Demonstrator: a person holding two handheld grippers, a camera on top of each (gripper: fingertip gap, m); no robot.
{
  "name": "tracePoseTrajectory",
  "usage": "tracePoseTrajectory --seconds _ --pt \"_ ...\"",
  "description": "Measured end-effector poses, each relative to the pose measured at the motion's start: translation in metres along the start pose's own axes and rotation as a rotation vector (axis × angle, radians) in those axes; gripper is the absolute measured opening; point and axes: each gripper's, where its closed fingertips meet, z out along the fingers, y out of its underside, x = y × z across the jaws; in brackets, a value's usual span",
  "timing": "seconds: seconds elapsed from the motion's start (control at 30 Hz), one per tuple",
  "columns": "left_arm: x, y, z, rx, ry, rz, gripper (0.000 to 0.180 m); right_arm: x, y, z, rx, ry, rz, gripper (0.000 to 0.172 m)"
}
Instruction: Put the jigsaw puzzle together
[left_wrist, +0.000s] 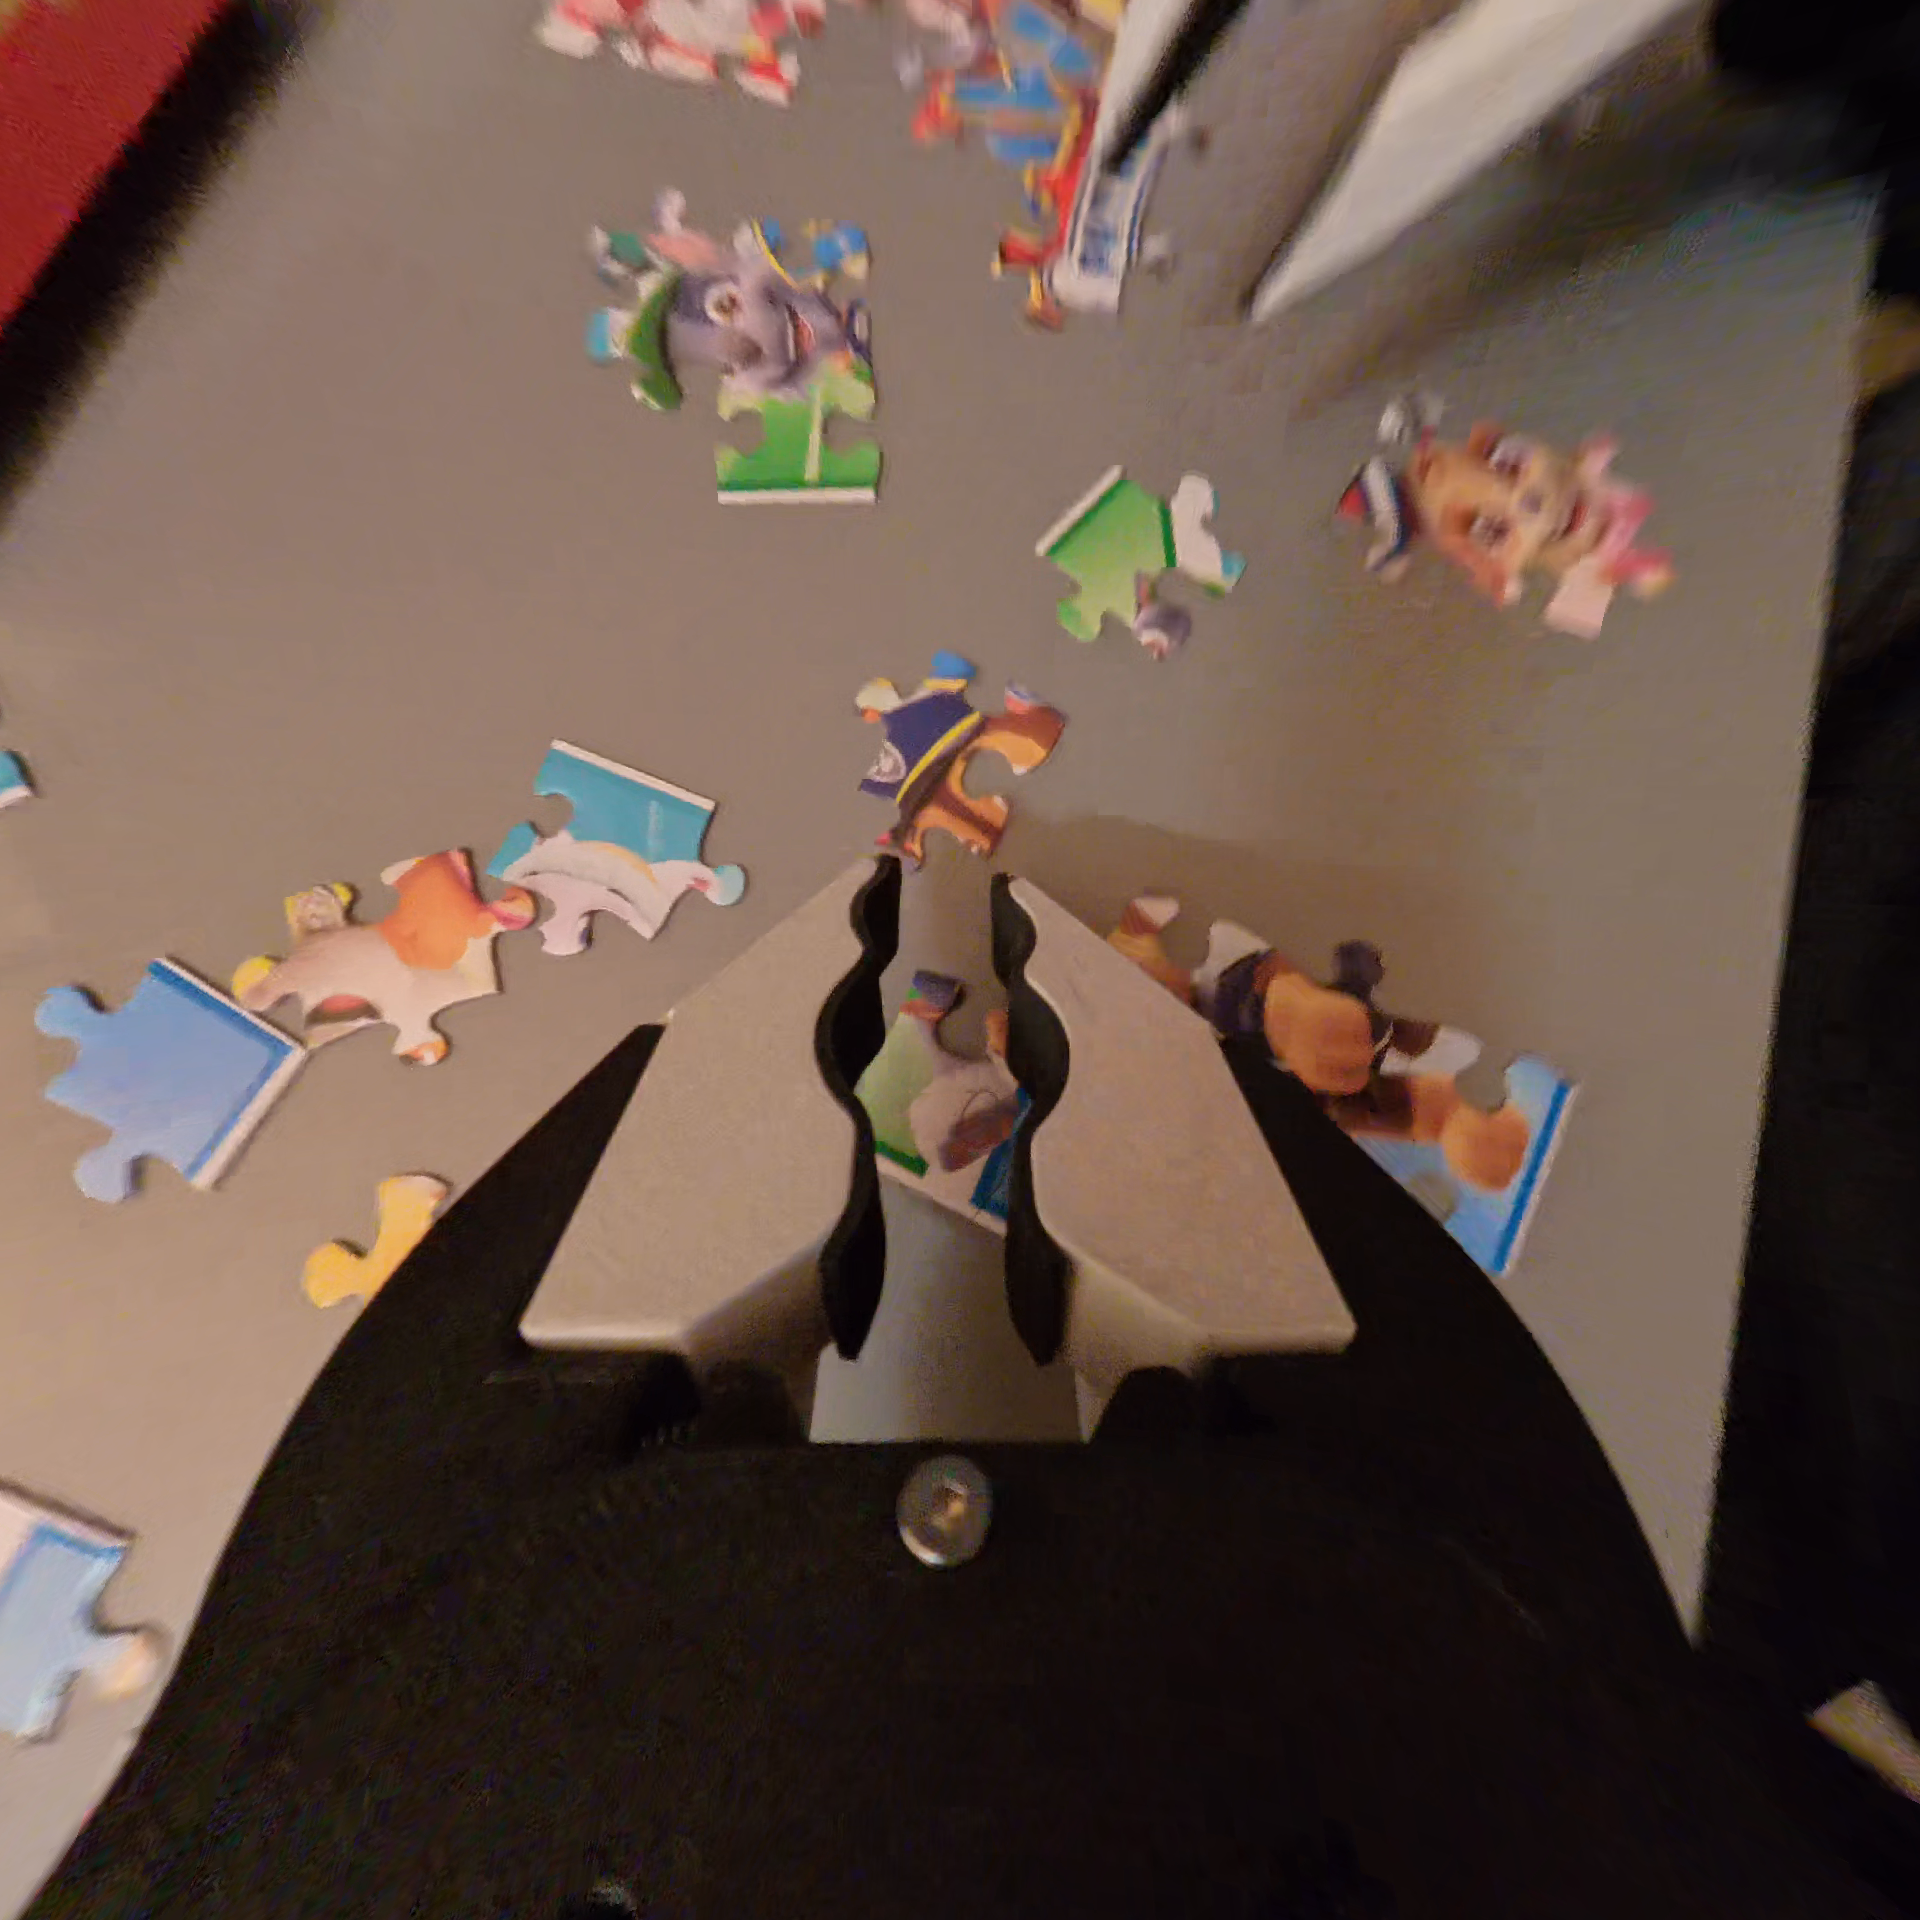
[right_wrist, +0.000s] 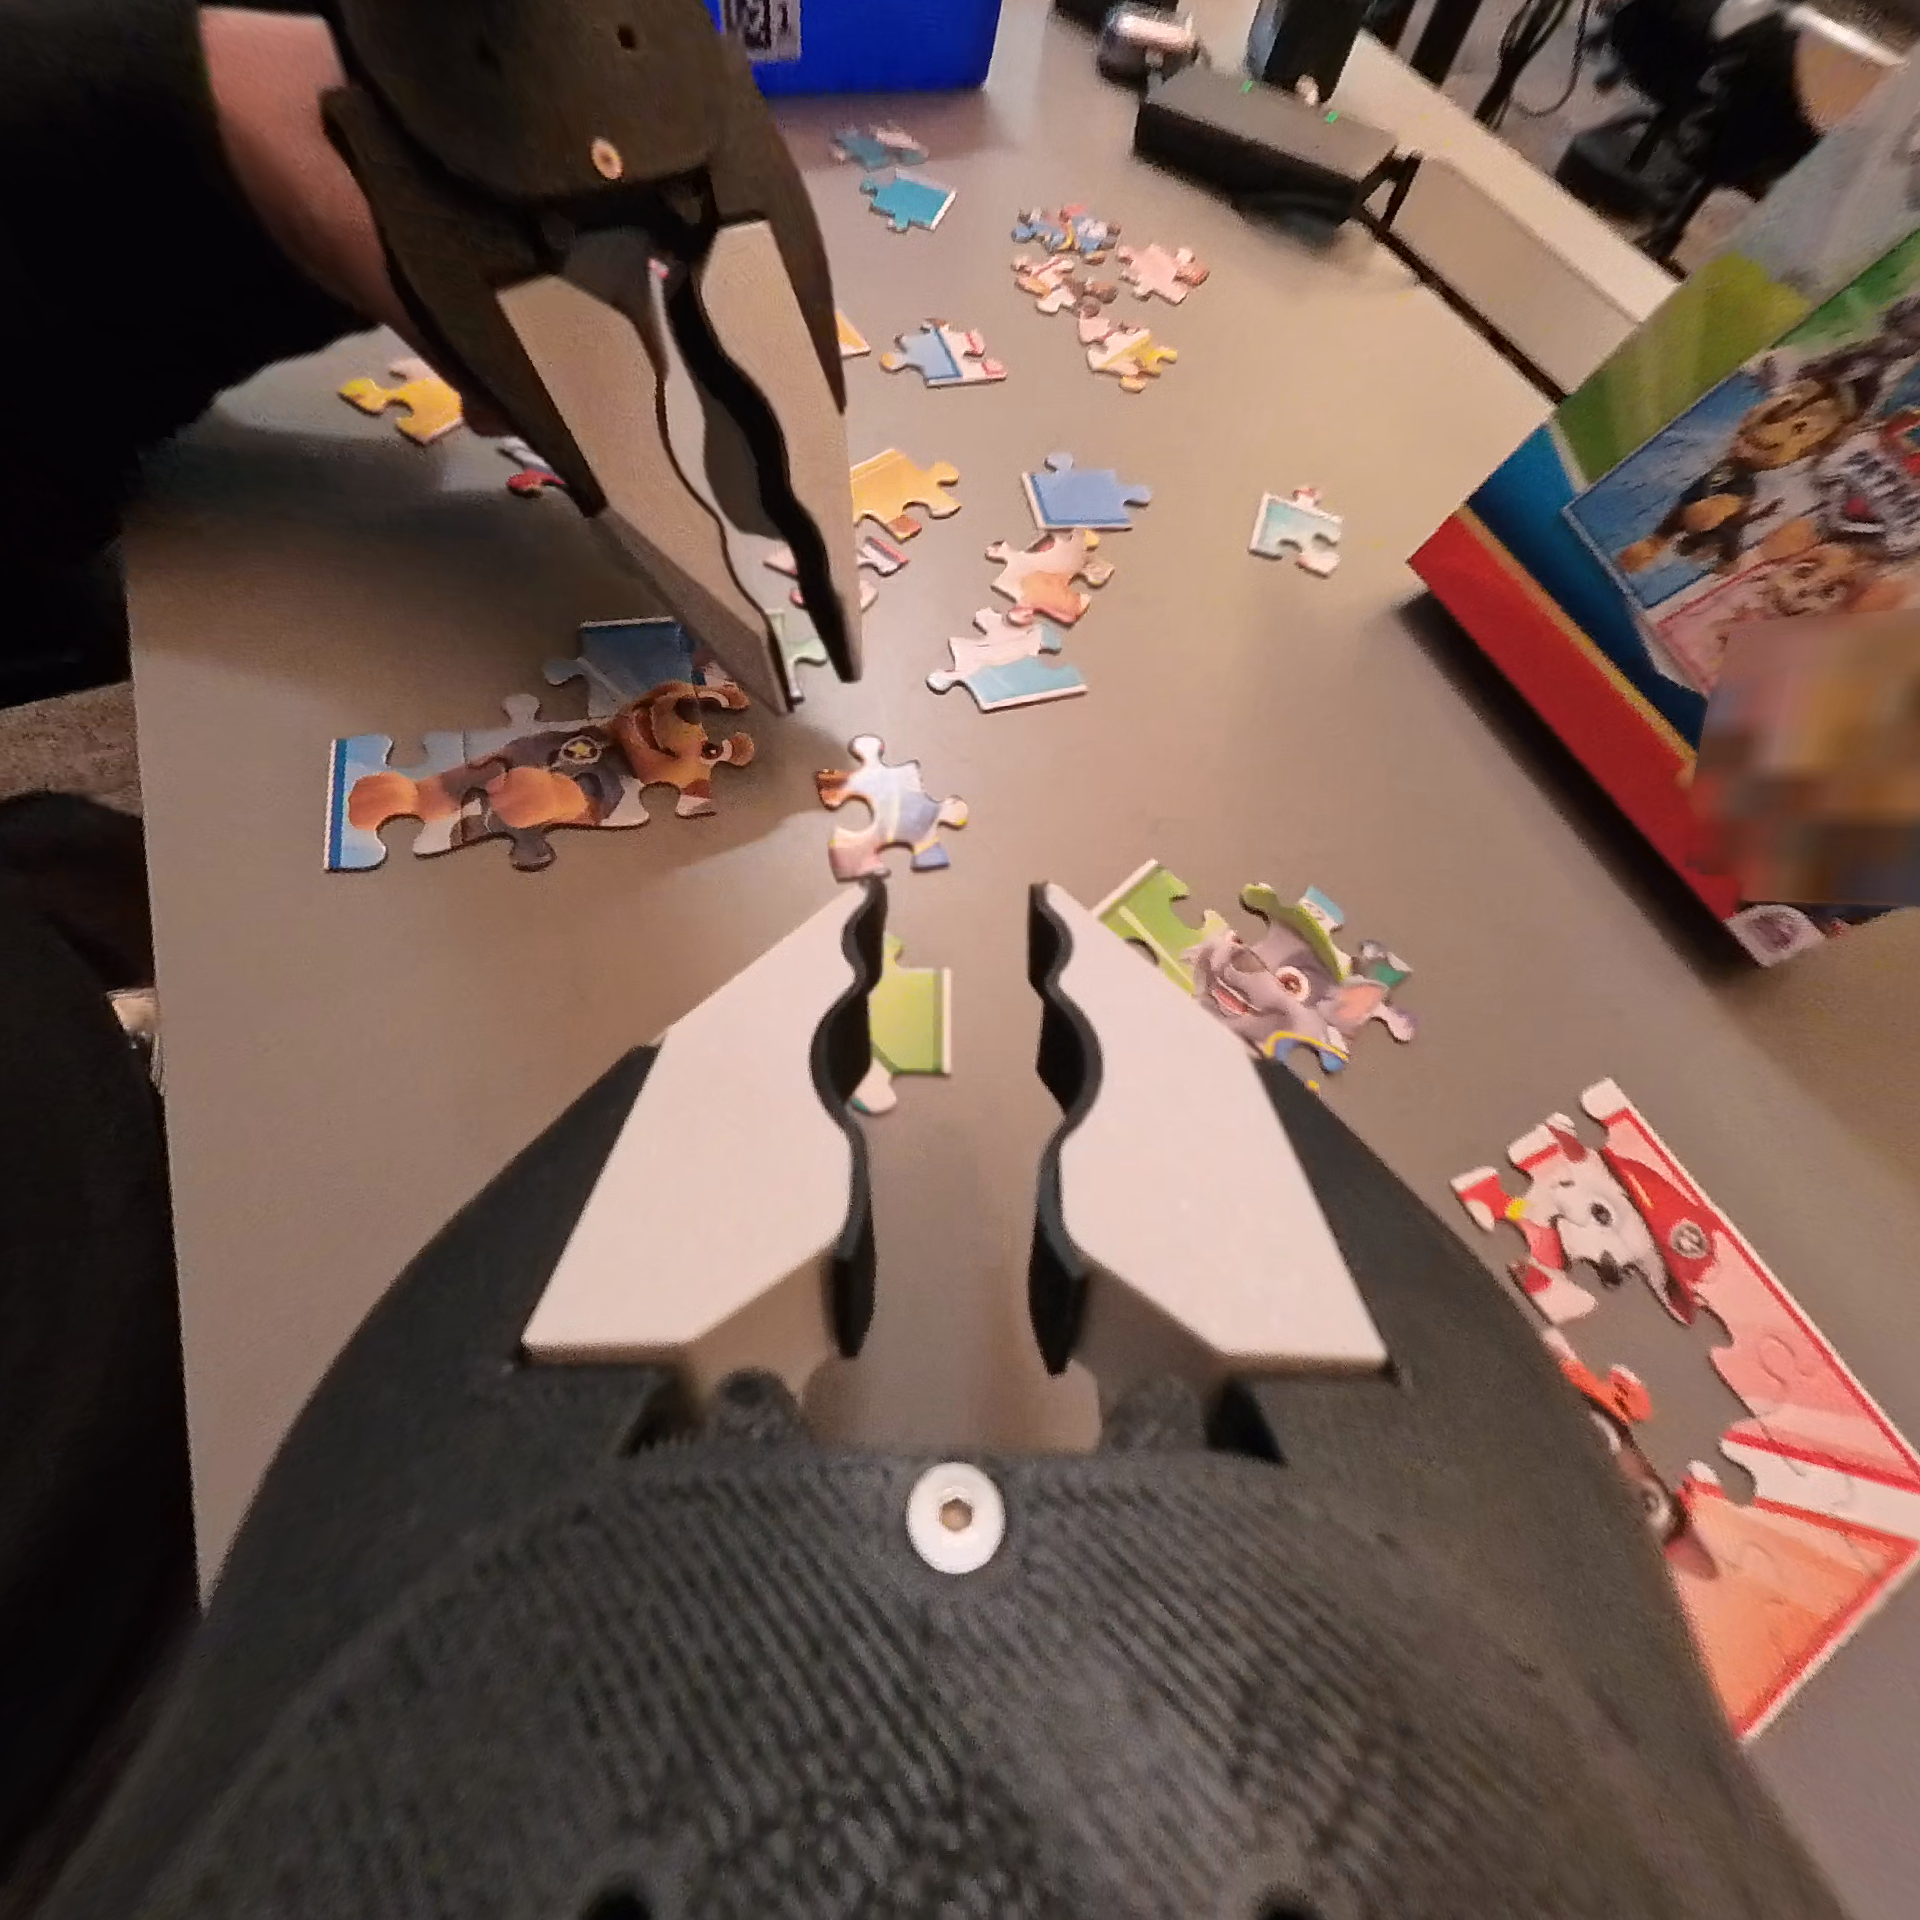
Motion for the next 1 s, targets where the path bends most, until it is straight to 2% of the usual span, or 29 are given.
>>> tracePoseTrajectory --seconds 0.07,0.27,0.47,0.57,0.67,1.0 --pt "-0.004 0.005 0.000 -0.074 0.001 0.085 0.015 0.004 0.005 -0.010 0.038 0.009 0.015 0.025" --pt "-0.009 0.006 0.007 -0.168 0.096 0.172 0.015 0.015 0.020 -0.031 0.106 0.056 0.057 0.025" --pt "-0.008 0.000 0.023 -0.186 0.174 0.204 0.015 0.019 0.028 -0.041 0.120 0.093 0.081 0.025" --pt "-0.007 0.002 0.023 -0.210 0.187 0.209 0.014 0.022 0.031 -0.045 0.113 0.115 0.080 0.025" --pt "-0.002 0.003 0.023 -0.206 0.207 0.213 0.004 0.024 0.031 -0.047 0.117 0.124 0.089 0.025" --pt "0.001 0.001 0.019 -0.197 0.214 0.236 0.000 0.024 0.029 -0.049 0.107 0.140 0.080 0.025"
